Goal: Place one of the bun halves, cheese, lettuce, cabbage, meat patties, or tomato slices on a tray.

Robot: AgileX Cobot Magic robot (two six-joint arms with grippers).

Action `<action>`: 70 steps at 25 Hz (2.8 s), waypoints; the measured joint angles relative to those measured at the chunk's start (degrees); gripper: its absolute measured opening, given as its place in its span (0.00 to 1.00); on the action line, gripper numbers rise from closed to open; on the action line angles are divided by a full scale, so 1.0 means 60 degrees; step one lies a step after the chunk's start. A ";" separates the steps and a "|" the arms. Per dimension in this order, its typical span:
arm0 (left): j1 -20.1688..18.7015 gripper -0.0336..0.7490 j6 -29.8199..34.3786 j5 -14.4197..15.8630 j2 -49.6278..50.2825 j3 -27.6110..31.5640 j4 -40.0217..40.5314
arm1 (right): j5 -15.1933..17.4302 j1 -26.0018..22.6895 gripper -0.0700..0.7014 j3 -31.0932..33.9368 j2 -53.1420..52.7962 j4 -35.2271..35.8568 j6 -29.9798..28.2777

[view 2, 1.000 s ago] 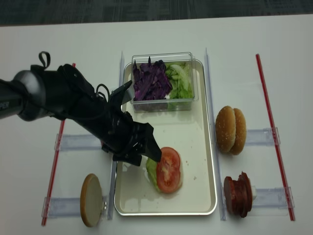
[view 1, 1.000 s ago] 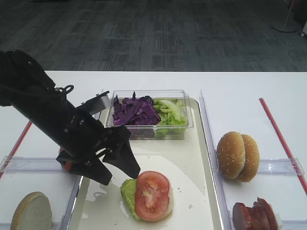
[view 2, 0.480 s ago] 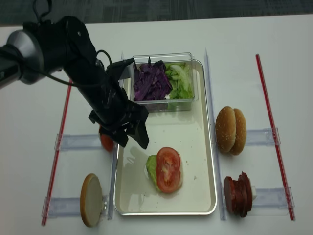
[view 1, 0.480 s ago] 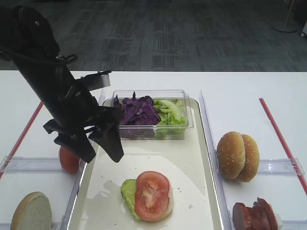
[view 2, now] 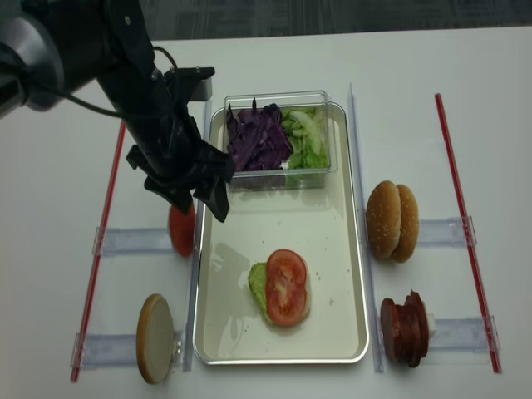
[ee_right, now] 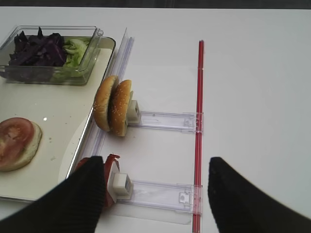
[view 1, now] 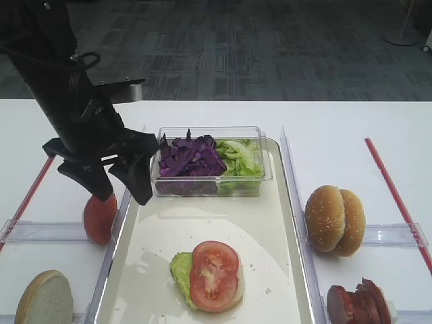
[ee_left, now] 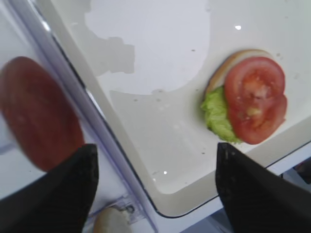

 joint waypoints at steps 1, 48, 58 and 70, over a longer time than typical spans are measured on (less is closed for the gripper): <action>0.0000 0.66 -0.0113 0.0016 0.0000 -0.0051 0.0292 | 0.0000 0.0000 0.72 0.0000 0.0000 0.0000 0.0000; 0.2739 0.65 -0.1266 0.0128 -0.1603 0.0224 0.2936 | 0.0000 0.0000 0.72 0.0000 0.0000 0.0000 0.0000; 0.2739 0.65 -0.1250 0.0194 -0.4199 0.1978 0.2936 | 0.0000 0.0000 0.72 0.0000 0.0000 0.0000 0.0000; 0.2739 0.65 -0.1250 0.0296 -0.7495 0.3626 0.2936 | 0.0000 0.0000 0.72 0.0000 0.0000 0.0000 0.0000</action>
